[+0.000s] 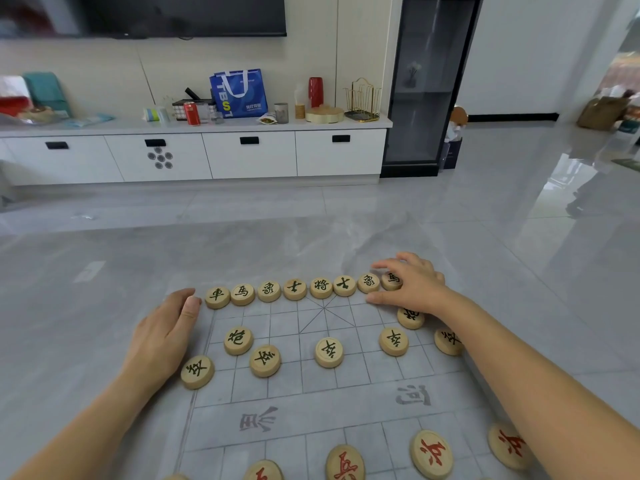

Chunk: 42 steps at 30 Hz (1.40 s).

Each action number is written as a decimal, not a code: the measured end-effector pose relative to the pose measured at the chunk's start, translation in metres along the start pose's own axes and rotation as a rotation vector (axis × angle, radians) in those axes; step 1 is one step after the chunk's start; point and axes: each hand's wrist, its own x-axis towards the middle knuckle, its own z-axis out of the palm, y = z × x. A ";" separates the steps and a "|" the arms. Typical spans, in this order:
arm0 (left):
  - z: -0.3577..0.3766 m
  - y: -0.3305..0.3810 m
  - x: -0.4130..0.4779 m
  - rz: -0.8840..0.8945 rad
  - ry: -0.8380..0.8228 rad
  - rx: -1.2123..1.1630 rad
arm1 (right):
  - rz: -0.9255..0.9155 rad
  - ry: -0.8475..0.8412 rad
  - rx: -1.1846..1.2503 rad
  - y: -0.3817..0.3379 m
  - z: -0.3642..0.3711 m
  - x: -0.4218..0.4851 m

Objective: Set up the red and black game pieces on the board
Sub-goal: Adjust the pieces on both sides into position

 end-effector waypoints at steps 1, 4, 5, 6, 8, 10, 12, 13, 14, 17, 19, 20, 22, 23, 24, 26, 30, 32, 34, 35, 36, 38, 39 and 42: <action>0.000 0.001 0.000 -0.001 0.001 0.007 | 0.006 -0.006 0.009 0.001 0.000 -0.001; 0.000 0.004 0.000 0.002 0.012 0.025 | 0.008 0.023 0.038 0.001 -0.002 -0.003; 0.000 0.005 0.000 0.004 0.014 0.032 | -0.002 0.035 0.032 -0.001 -0.002 -0.005; 0.000 0.006 0.000 0.004 0.015 0.037 | -0.017 0.049 0.013 -0.005 -0.002 -0.007; 0.001 0.005 -0.001 -0.002 0.017 0.041 | -0.051 0.075 -0.044 -0.015 -0.001 -0.008; 0.001 0.004 0.000 -0.005 0.020 0.046 | -0.082 0.086 -0.090 -0.026 0.003 -0.006; 0.001 0.003 0.000 -0.002 0.016 0.061 | -0.103 0.080 -0.117 -0.036 0.009 -0.002; 0.001 0.003 0.000 0.001 0.014 0.070 | -0.110 0.076 -0.121 -0.040 0.011 0.000; 0.001 0.004 0.000 0.001 0.012 0.077 | -0.113 0.074 -0.119 -0.043 0.013 0.001; 0.001 0.006 0.000 0.002 0.018 0.083 | -0.112 0.085 -0.122 -0.046 0.015 0.002; 0.001 0.005 0.000 0.006 0.020 0.081 | -0.107 0.091 -0.123 -0.046 0.016 0.002; 0.001 0.005 0.000 0.007 0.018 0.077 | -0.102 0.087 -0.124 -0.046 0.016 0.002; 0.000 0.007 -0.001 0.006 0.012 0.067 | -0.092 0.072 -0.131 -0.046 0.015 0.001; -0.001 0.008 -0.001 0.006 0.009 0.058 | -0.090 0.068 -0.130 -0.048 0.014 -0.001; -0.001 0.009 -0.002 -0.001 0.003 0.031 | -0.093 0.071 -0.128 -0.051 0.014 -0.004; -0.005 0.012 -0.005 -0.045 -0.015 -0.136 | -0.121 0.100 -0.118 -0.061 0.013 -0.013; -0.017 0.014 -0.020 -0.125 -0.130 -0.357 | -0.248 0.132 -0.044 -0.094 0.020 -0.040; -0.023 0.012 -0.035 -0.068 -0.160 -0.273 | -0.303 0.114 -0.031 -0.111 0.028 -0.053; -0.029 0.011 -0.051 -0.024 -0.194 -0.147 | -0.336 0.063 -0.019 -0.125 0.037 -0.066; -0.031 0.010 -0.057 0.008 -0.222 -0.058 | -0.353 0.033 -0.035 -0.130 0.042 -0.073; -0.032 0.009 -0.061 0.054 -0.243 0.040 | -0.374 0.008 -0.068 -0.134 0.047 -0.079; -0.030 0.008 -0.066 0.120 -0.223 0.153 | -0.411 -0.011 -0.123 -0.140 0.054 -0.089; -0.029 0.008 -0.066 0.124 -0.198 0.160 | -0.417 -0.009 -0.132 -0.143 0.056 -0.092; -0.026 0.008 -0.066 0.125 -0.164 0.156 | -0.412 0.007 -0.135 -0.148 0.057 -0.096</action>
